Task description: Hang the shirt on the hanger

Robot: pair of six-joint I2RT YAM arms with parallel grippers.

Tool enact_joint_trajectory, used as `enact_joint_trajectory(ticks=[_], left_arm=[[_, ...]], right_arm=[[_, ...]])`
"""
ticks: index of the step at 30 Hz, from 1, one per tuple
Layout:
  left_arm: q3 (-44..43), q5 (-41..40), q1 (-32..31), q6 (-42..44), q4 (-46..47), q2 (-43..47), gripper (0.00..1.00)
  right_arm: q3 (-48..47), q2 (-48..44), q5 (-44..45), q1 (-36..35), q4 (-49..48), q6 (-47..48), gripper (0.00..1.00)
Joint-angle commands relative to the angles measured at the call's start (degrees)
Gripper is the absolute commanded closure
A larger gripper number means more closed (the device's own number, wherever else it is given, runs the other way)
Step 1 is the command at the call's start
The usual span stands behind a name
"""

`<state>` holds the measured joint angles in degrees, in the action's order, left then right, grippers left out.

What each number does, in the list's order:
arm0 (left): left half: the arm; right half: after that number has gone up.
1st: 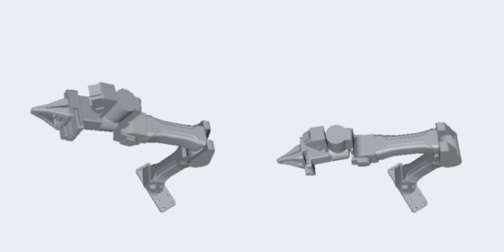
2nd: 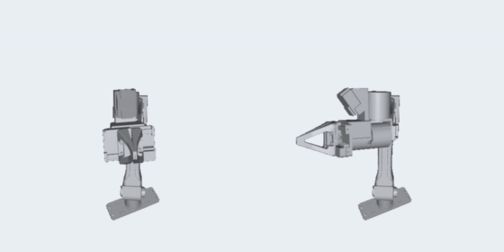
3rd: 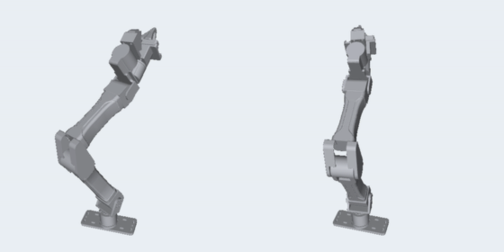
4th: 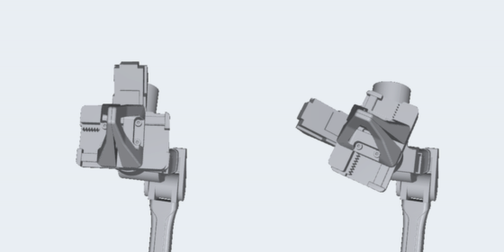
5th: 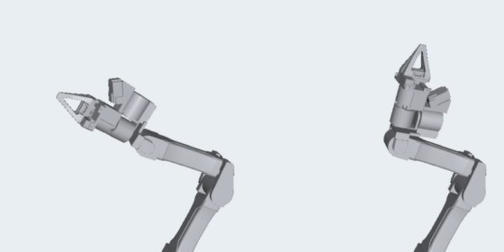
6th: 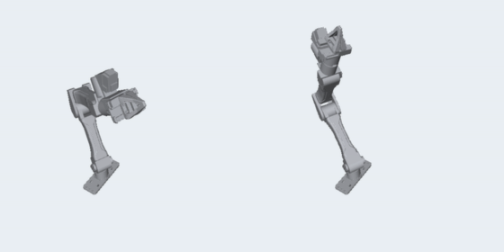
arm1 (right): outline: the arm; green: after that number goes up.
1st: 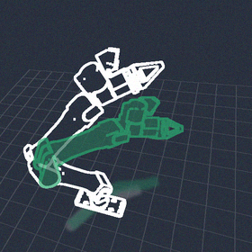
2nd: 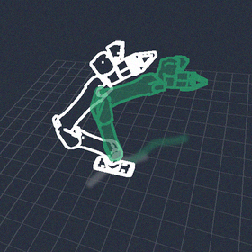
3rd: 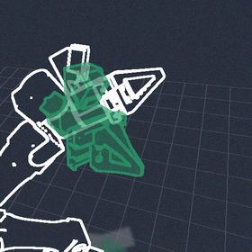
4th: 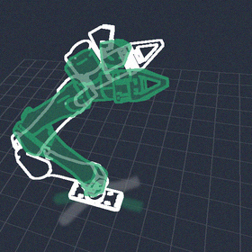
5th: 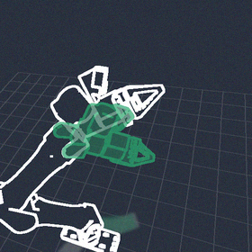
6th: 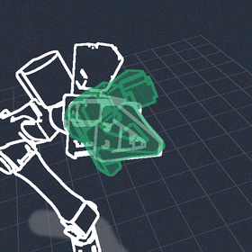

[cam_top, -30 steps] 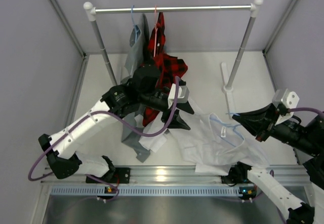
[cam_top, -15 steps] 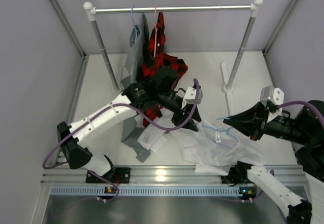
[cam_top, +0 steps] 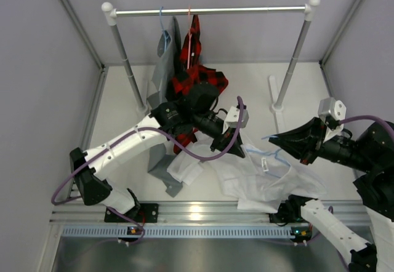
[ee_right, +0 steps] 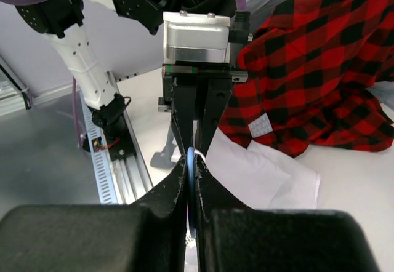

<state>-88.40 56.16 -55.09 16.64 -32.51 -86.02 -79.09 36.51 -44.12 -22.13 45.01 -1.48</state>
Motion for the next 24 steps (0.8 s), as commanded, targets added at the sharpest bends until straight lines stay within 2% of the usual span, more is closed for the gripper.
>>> enact_joint_trajectory(ticks=[1,4,5,6,7,8,9,11,14,19,24], left_arm=[[-0.20,0.71,-0.02,0.84,4.04,1.99,1.00],[0.59,0.17,-0.02,1.63,4.04,3.48,1.00],[0.86,0.00,-0.10,1.81,4.12,4.62,1.00],[1.21,-0.17,-0.10,1.99,4.12,5.33,1.00],[1.91,-0.52,-0.02,2.08,4.12,6.03,1.00],[2.35,-0.87,-0.02,2.25,3.95,7.43,1.00],[2.79,-1.31,-0.02,2.51,3.86,8.14,1.00],[3.15,-1.23,0.07,3.39,2.38,9.63,1.00],[2.53,-0.10,0.07,3.40,0.88,10.26,1.00],[0.42,2.90,0.07,3.92,-1.41,10.87,1.00],[-0.81,5.79,0.16,3.22,-1.50,11.05,1.00]], right_arm=[[1.56,-1.61,0.70,-0.72,-6.43,-2.39,1.00],[2.80,-2.85,2.71,-0.72,-5.21,-1.78,0.98],[2.63,-3.20,3.59,-0.81,-1.28,0.14,0.85],[2.28,-3.46,4.91,-0.81,1.45,0.94,0.53],[1.84,-3.90,9.36,-0.72,4.26,2.69,0.36],[1.05,-5.38,11.84,-0.81,9.51,4.45,0.20],[0.69,-6.44,13.78,-0.81,11.91,4.99,0.16],[-0.18,-10.12,18.00,-1.24,15.35,5.43,0.10],[-1.41,-13.82,16.88,-2.13,20.45,6.91,0.07],[-0.63,-14.63,14.77,-7.22,23.72,8.33,0.12],[0.43,-9.89,8.18,-8.54,22.14,10.88,0.15]])
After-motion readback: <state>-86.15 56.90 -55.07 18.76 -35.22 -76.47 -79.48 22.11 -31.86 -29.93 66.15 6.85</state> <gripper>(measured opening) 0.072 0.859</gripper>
